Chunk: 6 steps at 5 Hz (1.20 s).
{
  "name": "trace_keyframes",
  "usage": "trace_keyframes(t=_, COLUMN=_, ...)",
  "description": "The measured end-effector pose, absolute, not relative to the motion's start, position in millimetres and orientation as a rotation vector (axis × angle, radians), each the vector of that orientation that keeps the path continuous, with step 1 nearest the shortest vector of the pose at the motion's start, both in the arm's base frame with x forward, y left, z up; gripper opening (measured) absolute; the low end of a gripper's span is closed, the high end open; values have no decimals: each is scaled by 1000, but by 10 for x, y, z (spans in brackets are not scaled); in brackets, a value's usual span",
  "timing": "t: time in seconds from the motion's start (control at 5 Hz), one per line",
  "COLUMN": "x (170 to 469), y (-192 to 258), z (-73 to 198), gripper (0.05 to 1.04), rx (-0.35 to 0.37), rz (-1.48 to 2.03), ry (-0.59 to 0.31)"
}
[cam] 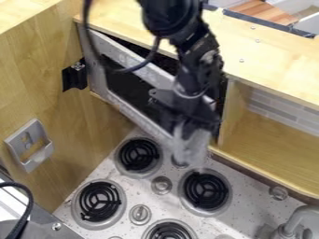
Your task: Open microwave
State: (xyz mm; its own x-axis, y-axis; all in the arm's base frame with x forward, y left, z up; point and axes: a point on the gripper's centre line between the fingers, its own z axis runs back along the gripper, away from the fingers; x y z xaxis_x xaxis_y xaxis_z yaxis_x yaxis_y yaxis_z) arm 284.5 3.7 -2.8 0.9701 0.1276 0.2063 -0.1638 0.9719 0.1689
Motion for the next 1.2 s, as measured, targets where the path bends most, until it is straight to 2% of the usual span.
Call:
trace_keyframes(t=0.4, x=2548, y=107, z=-45, gripper=333, rx=197, rz=199, ry=-163)
trace_keyframes(t=0.6, x=2482, y=130, z=-36, gripper=382, rx=205, rz=217, ry=-153)
trace_keyframes(t=0.8, x=2467, y=120, z=-33, gripper=692, rx=196, rz=246, ry=-146)
trace_keyframes(t=1.0, x=2474, y=124, z=-20, gripper=962, rx=198, rz=252, ry=-140)
trace_keyframes(t=1.2, x=2491, y=123, z=-3, gripper=999, rx=202, rz=248, ry=-137)
